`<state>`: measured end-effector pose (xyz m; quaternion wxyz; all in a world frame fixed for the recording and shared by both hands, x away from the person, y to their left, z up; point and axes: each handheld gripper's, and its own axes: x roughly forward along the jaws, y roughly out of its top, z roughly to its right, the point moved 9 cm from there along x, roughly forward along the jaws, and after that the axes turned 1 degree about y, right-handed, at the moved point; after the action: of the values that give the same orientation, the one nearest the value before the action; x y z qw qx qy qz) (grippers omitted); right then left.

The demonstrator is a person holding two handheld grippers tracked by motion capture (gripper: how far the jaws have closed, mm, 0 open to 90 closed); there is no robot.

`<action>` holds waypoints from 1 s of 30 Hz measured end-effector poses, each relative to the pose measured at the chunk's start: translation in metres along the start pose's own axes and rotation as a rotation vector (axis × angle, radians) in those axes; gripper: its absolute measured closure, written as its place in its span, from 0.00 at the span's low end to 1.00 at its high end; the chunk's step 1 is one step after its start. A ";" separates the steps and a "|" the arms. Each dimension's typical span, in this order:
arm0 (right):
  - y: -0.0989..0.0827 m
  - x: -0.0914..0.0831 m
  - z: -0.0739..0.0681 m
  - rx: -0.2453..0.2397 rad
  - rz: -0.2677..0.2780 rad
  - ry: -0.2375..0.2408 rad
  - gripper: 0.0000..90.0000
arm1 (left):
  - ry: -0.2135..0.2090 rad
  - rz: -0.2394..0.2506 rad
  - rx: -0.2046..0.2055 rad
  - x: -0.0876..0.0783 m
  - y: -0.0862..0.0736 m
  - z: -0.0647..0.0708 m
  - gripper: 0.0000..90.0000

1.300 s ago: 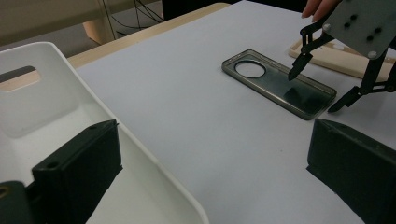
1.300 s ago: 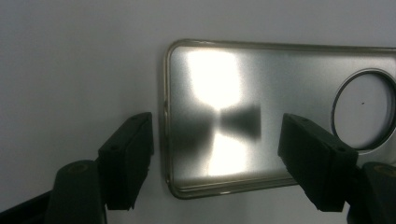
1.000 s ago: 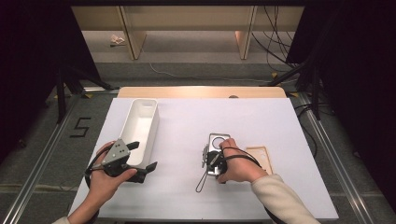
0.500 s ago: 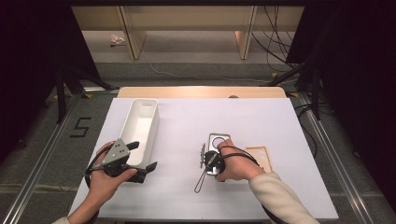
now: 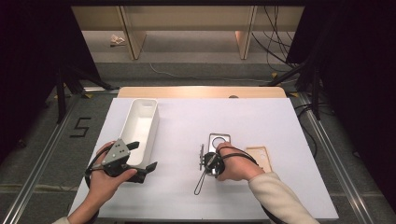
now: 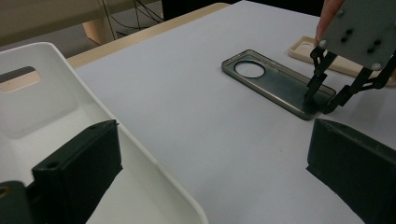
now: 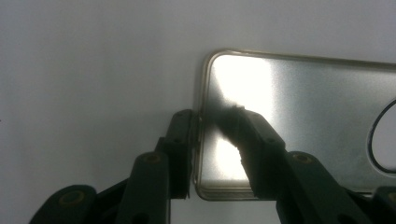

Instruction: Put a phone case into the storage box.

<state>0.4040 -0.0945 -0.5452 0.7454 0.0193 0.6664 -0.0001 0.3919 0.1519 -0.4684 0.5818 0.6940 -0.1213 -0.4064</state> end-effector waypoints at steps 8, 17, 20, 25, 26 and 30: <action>0.000 -0.001 -0.004 -0.003 -0.017 0.008 0.83 | 0.000 -0.001 0.000 0.000 0.000 0.000 0.03; 0.002 -0.001 -0.010 -0.020 -0.052 -0.028 0.94 | -0.002 0.000 0.002 0.000 0.000 0.000 0.03; 0.002 -0.001 -0.010 -0.016 -0.055 -0.033 0.95 | -0.002 0.000 0.002 0.000 0.000 0.000 0.03; 0.002 -0.001 -0.011 0.000 -0.054 -0.035 0.97 | -0.002 -0.001 0.004 0.000 0.000 0.001 0.03; 0.002 -0.001 -0.011 0.003 -0.050 -0.033 0.98 | -0.002 0.001 0.004 0.000 0.000 0.001 0.03; 0.002 -0.001 -0.011 0.000 -0.050 -0.033 0.99 | -0.001 0.000 0.002 0.000 0.000 0.000 0.03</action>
<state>0.3927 -0.0921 -0.5452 0.7560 0.0027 0.6543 -0.0192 0.3913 0.1517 -0.4683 0.5809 0.6944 -0.1221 -0.4068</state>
